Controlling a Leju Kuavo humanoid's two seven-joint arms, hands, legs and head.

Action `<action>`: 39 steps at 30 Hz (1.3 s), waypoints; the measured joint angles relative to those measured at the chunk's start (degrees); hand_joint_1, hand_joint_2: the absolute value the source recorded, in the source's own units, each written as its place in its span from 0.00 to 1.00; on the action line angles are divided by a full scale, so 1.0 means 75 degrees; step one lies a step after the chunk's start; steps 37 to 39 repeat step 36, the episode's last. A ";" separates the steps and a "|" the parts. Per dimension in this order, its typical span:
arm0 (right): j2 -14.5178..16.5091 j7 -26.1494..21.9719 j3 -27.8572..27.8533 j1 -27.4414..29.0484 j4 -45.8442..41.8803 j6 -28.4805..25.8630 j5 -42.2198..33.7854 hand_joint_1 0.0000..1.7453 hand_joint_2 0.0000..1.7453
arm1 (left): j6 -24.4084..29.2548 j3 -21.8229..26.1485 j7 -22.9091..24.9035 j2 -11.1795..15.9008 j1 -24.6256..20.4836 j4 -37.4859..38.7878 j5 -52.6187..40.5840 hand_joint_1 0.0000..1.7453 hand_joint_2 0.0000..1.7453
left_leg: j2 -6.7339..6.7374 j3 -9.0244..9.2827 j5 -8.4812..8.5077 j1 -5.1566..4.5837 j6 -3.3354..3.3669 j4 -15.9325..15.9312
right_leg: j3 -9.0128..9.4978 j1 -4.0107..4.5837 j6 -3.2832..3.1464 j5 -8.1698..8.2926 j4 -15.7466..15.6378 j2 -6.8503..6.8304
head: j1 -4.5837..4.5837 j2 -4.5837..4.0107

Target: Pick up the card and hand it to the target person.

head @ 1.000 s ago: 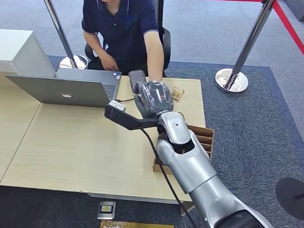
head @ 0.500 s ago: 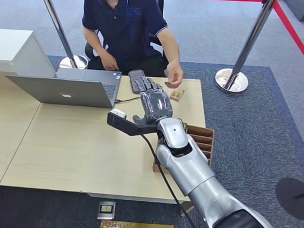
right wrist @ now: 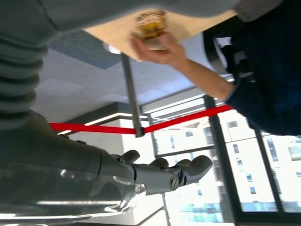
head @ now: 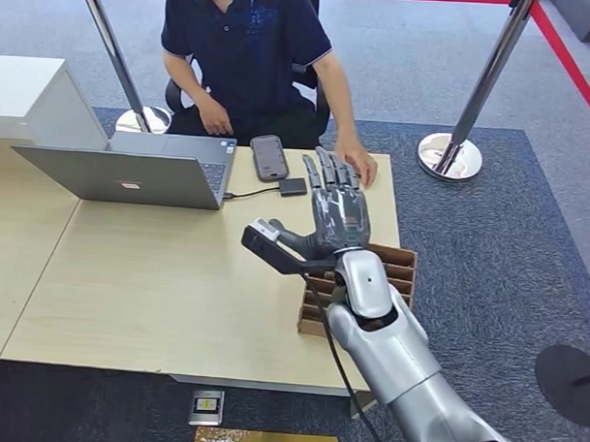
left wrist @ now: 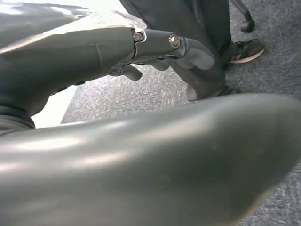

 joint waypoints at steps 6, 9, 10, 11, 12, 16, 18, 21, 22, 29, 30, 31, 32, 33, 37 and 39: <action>-0.0647 0.0038 -0.1950 0.2780 -0.3016 -0.1521 0.0577 0.00 0.00 | 0.0047 0.0120 0.0023 -0.0006 0.0035 0.0002 0.0171 0.00 0.00 | -0.0015 -0.0008 -0.0023 -0.0001 0.0014 0.0002 | 0.0001 -0.0001 0.0014 -0.0012 -0.0017 -0.0003 | 0.0002 0.0000; -0.0431 -0.1022 -0.3565 0.4426 -0.4870 -0.2486 -0.0821 0.00 0.00 | 0.0079 0.0160 0.0082 -0.0018 0.0086 0.0002 0.0191 0.00 0.00 | -0.0023 -0.0010 -0.0041 -0.0001 0.0015 -0.0001 | 0.0009 -0.0002 0.0024 -0.0030 -0.0021 -0.0013 | 0.0000 0.0000; -0.0260 -0.1582 -0.4188 0.4850 -0.5358 -0.2622 -0.1542 0.00 0.00 | 0.0082 0.0167 0.0096 -0.0026 0.0098 0.0002 0.0178 0.00 0.00 | -0.0020 -0.0006 -0.0047 0.0000 0.0013 -0.0002 | 0.0009 -0.0002 0.0023 -0.0032 -0.0020 -0.0013 | 0.0000 0.0000; -0.0066 -0.2100 -0.4785 0.5190 -0.5730 -0.2657 -0.2234 0.00 0.00 | 0.0082 0.0170 0.0106 -0.0034 0.0098 0.0002 0.0163 0.00 0.00 | -0.0014 -0.0001 -0.0052 0.0000 0.0010 -0.0004 | 0.0009 -0.0002 0.0021 -0.0035 -0.0020 -0.0012 | 0.0000 0.0000; 0.0128 -0.2517 -0.5356 0.5466 -0.6014 -0.2629 -0.2843 0.00 0.00 | 0.0082 0.0171 0.0113 -0.0043 0.0093 0.0002 0.0145 0.00 0.00 | -0.0012 0.0003 -0.0054 0.0000 0.0010 -0.0004 | 0.0011 -0.0002 0.0020 -0.0038 -0.0021 -0.0011 | 0.0000 0.0000; 0.0783 -0.3633 -0.7859 0.5879 -0.6130 -0.1960 -0.4842 0.00 0.00 | 0.0045 0.0171 0.0117 -0.0068 0.0086 0.0005 0.0090 0.00 0.00 | -0.0011 0.0018 -0.0055 -0.0001 0.0012 -0.0006 | 0.0027 -0.0001 0.0022 -0.0042 -0.0022 -0.0011 | 0.0000 0.0000; 0.0927 -0.4097 -0.9237 0.5676 -0.5485 -0.1545 -0.5221 0.00 0.00 | 0.0022 0.0171 0.0118 -0.0084 0.0077 0.0005 0.0087 0.00 0.00 | -0.0011 0.0026 -0.0054 -0.0001 0.0013 -0.0006 | 0.0040 -0.0001 0.0023 -0.0040 -0.0023 -0.0011 | 0.0000 0.0000; 0.0754 -0.4222 -1.1089 0.5055 -0.3523 -0.1415 -0.5150 0.00 0.00 | 0.0017 0.0166 0.0117 -0.0108 0.0059 0.0005 0.0113 0.00 0.00 | -0.0013 0.0044 -0.0054 -0.0002 0.0016 -0.0004 | 0.0065 -0.0002 0.0027 -0.0038 -0.0029 -0.0011 | 0.0001 0.0000; 0.0609 -0.4127 -1.1583 0.4823 -0.2660 -0.1477 -0.5099 0.00 0.00 | 0.0019 0.0164 0.0113 -0.0111 0.0054 0.0005 0.0104 0.00 0.00 | -0.0012 0.0050 -0.0055 -0.0002 0.0018 -0.0003 | 0.0070 -0.0002 0.0028 -0.0037 -0.0031 -0.0011 | 0.0004 0.0000; -0.0069 -0.1387 -1.3120 0.3893 0.2444 -0.1420 -0.4073 0.00 0.00 | 0.0063 0.0157 0.0114 -0.0120 0.0010 0.0007 0.0016 0.00 1.00 | -0.0007 0.0061 -0.0057 0.0005 0.0018 -0.0006 | 0.0073 -0.0001 0.0022 -0.0042 -0.0026 -0.0010 | 0.0004 0.0000; -0.0055 -0.0925 -1.3133 0.3836 0.2864 -0.1303 -0.3891 0.00 0.00 | 0.0071 0.0157 0.0115 -0.0123 0.0009 0.0008 0.0009 0.00 1.00 | -0.0007 0.0063 -0.0056 0.0006 0.0016 -0.0009 | 0.0073 -0.0001 0.0018 -0.0045 -0.0023 -0.0010 | 0.0003 0.0000; -0.0028 -0.0498 -1.3133 0.3783 0.3251 -0.1175 -0.3724 0.00 0.00 | 0.0079 0.0157 0.0100 -0.0126 0.0009 0.0008 0.0001 0.00 1.00 | -0.0006 0.0064 -0.0055 0.0007 0.0014 -0.0011 | 0.0072 0.0000 0.0014 -0.0048 -0.0020 -0.0010 | 0.0003 0.0000; 0.0010 -0.0170 -1.3133 0.3733 0.3574 -0.1060 -0.3597 0.00 0.00 | 0.0085 0.0155 0.0074 -0.0129 0.0009 0.0009 -0.0009 0.00 1.00 | -0.0006 0.0065 -0.0054 0.0008 0.0012 -0.0013 | 0.0072 0.0002 0.0010 -0.0050 -0.0016 -0.0010 | 0.0003 0.0000; 0.0056 0.0086 -1.3132 0.3691 0.3846 -0.0944 -0.3483 0.00 0.00 | 0.0090 0.0154 0.0035 -0.0133 0.0009 0.0009 -0.0018 0.00 1.00 | -0.0005 0.0066 -0.0053 0.0008 0.0011 -0.0014 | 0.0072 0.0004 0.0007 -0.0052 -0.0012 -0.0010 | 0.0002 0.0000; 0.0194 0.0375 -1.3114 0.3624 0.4356 -0.0736 -0.3256 0.00 0.00 | 0.0100 0.0149 -0.0085 -0.0137 0.0009 0.0011 -0.0039 0.00 1.00 | -0.0004 0.0066 -0.0053 0.0008 0.0009 -0.0015 | 0.0072 0.0009 0.0003 -0.0055 -0.0007 -0.0011 | 0.0002 0.0000; 0.0194 0.0375 -1.3114 0.3624 0.4356 -0.0736 -0.3256 0.00 0.00 | 0.0100 0.0149 -0.0085 -0.0137 0.0009 0.0011 -0.0039 0.00 1.00 | -0.0004 0.0066 -0.0053 0.0008 0.0009 -0.0015 | 0.0072 0.0009 0.0003 -0.0055 -0.0007 -0.0011 | 0.0002 0.0000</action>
